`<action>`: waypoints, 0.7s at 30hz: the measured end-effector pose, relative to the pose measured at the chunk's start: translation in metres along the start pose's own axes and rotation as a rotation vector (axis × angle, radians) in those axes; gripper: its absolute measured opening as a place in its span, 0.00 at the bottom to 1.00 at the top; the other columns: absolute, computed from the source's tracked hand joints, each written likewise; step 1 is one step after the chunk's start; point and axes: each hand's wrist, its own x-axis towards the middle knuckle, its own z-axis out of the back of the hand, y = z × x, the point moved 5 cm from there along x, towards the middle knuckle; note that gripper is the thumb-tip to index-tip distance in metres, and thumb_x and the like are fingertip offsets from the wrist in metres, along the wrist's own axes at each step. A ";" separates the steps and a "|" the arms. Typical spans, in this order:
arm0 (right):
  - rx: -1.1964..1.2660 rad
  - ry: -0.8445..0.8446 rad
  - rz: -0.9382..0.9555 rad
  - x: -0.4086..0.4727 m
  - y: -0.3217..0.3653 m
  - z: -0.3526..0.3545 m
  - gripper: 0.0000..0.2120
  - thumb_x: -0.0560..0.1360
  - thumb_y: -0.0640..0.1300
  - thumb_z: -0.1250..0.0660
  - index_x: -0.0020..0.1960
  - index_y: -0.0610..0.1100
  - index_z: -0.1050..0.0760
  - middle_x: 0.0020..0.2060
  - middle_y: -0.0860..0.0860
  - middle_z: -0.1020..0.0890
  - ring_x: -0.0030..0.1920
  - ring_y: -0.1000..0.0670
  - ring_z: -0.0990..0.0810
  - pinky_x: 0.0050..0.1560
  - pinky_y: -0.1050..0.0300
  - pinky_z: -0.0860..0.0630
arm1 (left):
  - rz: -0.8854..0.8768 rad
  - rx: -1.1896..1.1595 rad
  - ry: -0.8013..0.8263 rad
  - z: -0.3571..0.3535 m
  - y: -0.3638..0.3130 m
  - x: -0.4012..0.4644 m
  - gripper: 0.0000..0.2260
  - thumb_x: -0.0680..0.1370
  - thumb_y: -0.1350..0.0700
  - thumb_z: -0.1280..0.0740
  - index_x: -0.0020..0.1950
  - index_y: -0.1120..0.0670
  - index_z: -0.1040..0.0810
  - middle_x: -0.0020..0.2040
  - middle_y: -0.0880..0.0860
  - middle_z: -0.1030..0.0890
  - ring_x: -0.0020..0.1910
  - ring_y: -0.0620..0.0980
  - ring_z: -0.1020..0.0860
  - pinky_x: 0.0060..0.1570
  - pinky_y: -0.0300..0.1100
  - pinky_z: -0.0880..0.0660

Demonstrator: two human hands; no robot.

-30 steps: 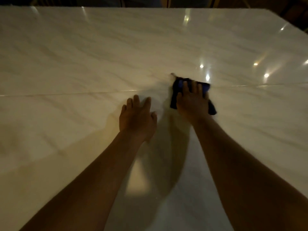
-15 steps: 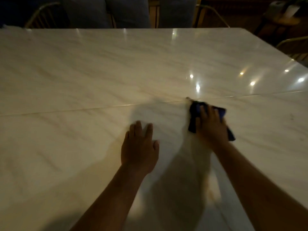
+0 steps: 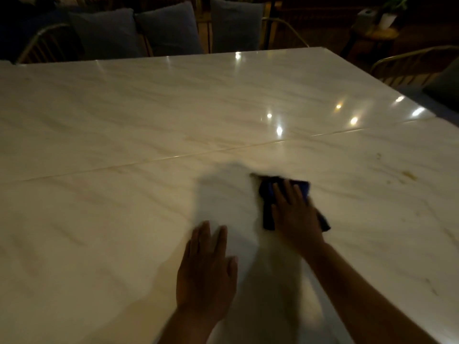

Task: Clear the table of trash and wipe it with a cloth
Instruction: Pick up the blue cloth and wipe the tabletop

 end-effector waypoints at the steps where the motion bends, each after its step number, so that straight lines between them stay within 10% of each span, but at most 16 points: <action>1: 0.002 -0.007 0.112 -0.027 0.018 -0.002 0.28 0.82 0.55 0.57 0.78 0.47 0.40 0.77 0.44 0.38 0.76 0.40 0.39 0.69 0.38 0.35 | -0.003 0.004 0.028 -0.001 -0.002 -0.005 0.28 0.78 0.41 0.44 0.76 0.48 0.31 0.77 0.57 0.33 0.74 0.60 0.32 0.68 0.51 0.30; 6: 0.015 0.104 0.484 -0.126 0.028 0.008 0.24 0.84 0.56 0.56 0.80 0.55 0.49 0.79 0.52 0.45 0.78 0.47 0.46 0.74 0.46 0.49 | -0.016 0.046 0.093 -0.005 -0.007 -0.034 0.27 0.73 0.42 0.43 0.68 0.51 0.22 0.72 0.58 0.27 0.68 0.61 0.25 0.60 0.52 0.23; 13: 0.027 0.046 -0.096 -0.071 -0.034 0.009 0.30 0.81 0.58 0.63 0.80 0.51 0.49 0.80 0.49 0.49 0.79 0.45 0.50 0.76 0.43 0.47 | 0.027 0.122 0.090 -0.005 -0.016 -0.074 0.32 0.80 0.39 0.58 0.67 0.51 0.20 0.67 0.61 0.22 0.61 0.64 0.20 0.50 0.55 0.19; 17: -0.002 0.084 0.239 -0.166 0.023 0.003 0.26 0.82 0.56 0.56 0.76 0.50 0.35 0.75 0.47 0.35 0.75 0.42 0.35 0.70 0.42 0.38 | -0.017 0.091 0.044 -0.008 -0.024 -0.097 0.29 0.71 0.41 0.43 0.65 0.53 0.19 0.67 0.62 0.22 0.62 0.64 0.22 0.53 0.53 0.20; 21: -0.031 0.148 0.429 -0.217 0.000 0.019 0.24 0.82 0.56 0.54 0.76 0.54 0.36 0.75 0.50 0.34 0.74 0.47 0.37 0.70 0.46 0.43 | -0.078 0.049 -0.030 -0.017 -0.025 -0.128 0.27 0.78 0.38 0.50 0.67 0.52 0.24 0.67 0.62 0.23 0.65 0.61 0.31 0.59 0.51 0.31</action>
